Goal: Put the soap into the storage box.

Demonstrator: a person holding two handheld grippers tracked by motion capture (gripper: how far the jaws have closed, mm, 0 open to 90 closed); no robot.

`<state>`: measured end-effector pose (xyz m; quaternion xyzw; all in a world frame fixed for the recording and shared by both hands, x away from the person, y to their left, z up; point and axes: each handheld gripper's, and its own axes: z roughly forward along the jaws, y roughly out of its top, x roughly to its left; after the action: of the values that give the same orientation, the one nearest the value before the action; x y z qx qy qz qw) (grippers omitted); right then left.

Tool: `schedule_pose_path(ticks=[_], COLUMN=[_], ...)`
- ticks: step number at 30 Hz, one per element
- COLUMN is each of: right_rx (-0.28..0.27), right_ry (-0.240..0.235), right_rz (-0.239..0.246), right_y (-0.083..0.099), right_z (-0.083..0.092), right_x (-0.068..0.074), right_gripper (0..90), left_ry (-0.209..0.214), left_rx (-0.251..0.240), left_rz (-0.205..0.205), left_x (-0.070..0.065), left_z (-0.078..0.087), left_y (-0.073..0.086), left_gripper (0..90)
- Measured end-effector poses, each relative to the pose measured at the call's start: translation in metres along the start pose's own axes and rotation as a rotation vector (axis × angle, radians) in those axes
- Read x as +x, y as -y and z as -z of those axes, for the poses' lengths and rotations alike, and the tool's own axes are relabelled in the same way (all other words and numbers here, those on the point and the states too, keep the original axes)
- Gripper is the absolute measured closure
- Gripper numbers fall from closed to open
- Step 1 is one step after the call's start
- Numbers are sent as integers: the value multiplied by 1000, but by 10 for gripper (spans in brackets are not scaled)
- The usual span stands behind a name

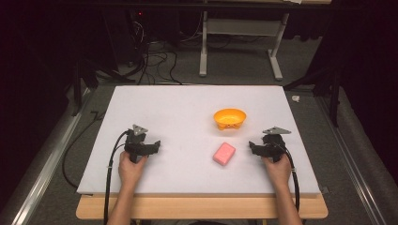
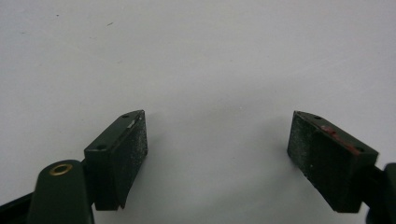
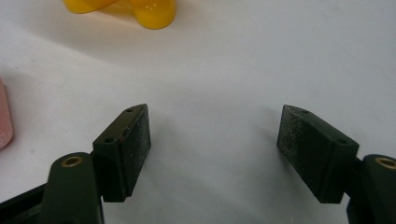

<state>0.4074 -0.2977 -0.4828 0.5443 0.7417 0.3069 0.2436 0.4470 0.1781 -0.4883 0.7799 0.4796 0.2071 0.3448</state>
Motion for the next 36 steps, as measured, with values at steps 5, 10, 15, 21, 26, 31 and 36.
schedule_pose_path(ticks=[5,10,15,21,26,31,36], right_rx=[0,0,0,0,3,7,17], right_ry=[0,0,0,1,0,2,6], right_rz=[0,0,-1,-3,-6,-4,-22], right_y=[0,0,0,0,-1,-1,-1], right_z=[0,0,0,0,0,0,0], right_x=[0,0,0,0,0,0,-1], right_gripper=[264,264,264,262,262,255,201], left_ry=[0,1,0,-2,-1,-1,0], left_rx=[0,0,1,1,3,2,2], left_rz=[0,0,0,1,2,3,4], left_x=[0,0,0,0,0,0,0], left_z=[0,0,0,0,0,0,0], left_y=[0,0,0,0,0,0,0], left_gripper=[204,204,204,202,199,198,198])
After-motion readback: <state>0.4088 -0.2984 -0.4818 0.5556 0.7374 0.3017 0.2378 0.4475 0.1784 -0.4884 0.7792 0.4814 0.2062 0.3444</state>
